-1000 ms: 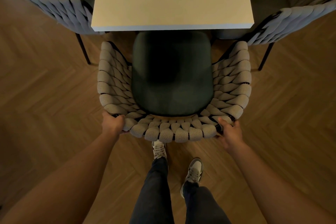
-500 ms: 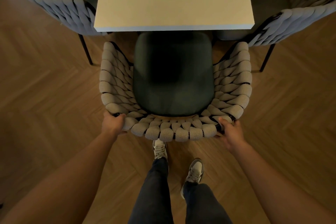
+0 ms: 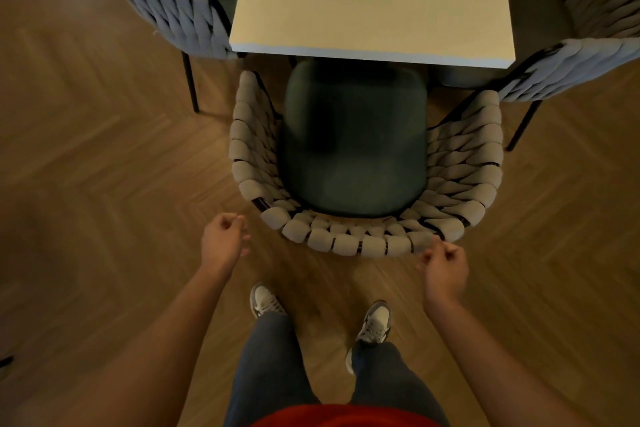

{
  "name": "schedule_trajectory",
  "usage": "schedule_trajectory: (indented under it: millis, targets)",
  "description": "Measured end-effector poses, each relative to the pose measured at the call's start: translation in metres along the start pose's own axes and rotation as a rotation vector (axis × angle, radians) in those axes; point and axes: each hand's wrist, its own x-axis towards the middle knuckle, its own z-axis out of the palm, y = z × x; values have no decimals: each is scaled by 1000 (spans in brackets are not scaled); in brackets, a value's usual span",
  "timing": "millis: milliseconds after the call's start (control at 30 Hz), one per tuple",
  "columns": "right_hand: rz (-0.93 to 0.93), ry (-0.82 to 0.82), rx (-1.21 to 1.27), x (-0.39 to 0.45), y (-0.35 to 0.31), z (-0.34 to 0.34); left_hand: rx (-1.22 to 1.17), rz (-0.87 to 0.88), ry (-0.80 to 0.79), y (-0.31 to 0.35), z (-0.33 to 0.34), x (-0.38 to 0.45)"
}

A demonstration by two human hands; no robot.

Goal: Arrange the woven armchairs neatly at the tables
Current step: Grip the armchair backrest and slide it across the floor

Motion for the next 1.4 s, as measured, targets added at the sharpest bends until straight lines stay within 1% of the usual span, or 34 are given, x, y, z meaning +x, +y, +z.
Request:
schedule_trajectory:
  millis: [167, 233, 367, 533, 733, 967, 1167, 1400]
  targets:
    - [-129, -101, -4, -67, -19, 80, 22, 78, -72, 14, -52, 24]
    - [-171, -151, -45, -95, -22, 118, 92, 140, -100, 15, -77, 34]
    - [-240, -280, -124, -144, -30, 185, 315, 268, -143, 16, -130, 49]
    - [-309, -452, -210, -188, -49, 259, 353, 256, -133, 10, -196, 82]
    - [-233, -620, -274, -209, -75, 360, 374, 204, -122, 17, -256, 159]
    - [-132, -663, -229, -223, -129, 501, 399, 189, -114, 79, -315, 272]
    - [-89, -675, -182, -240, -207, 596, 393, 204, -128, 150, -365, 362]
    - [-87, -608, -122, -239, -282, 727, 454, 259, -169, 230, -425, 499]
